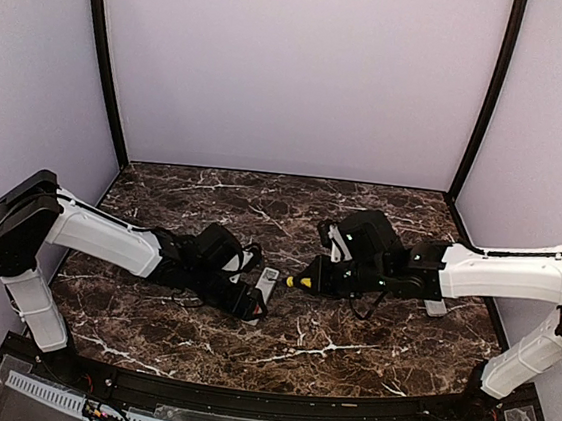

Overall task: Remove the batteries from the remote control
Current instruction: Move the remote control without the battery cover to the center of the board.

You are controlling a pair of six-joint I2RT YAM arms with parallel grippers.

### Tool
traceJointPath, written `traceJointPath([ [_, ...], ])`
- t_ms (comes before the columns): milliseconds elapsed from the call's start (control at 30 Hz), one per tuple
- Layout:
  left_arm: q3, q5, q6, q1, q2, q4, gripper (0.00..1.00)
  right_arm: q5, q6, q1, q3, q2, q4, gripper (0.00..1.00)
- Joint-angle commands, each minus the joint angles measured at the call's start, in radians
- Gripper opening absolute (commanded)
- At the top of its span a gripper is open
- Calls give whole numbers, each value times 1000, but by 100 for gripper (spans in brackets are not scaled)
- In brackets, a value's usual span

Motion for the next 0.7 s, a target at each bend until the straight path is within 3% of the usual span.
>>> traceJointPath([
  [0,44,-104,26,-36,33,-104,82,19,3,1,-17,-24,19,0],
  [267,90,-275,69,-87,64,-210,82,27,7,1,-27,-35,23,0],
  [667,83,-435,81,-92,25,-311,68,32,9,-1,-32,-34,28,0],
])
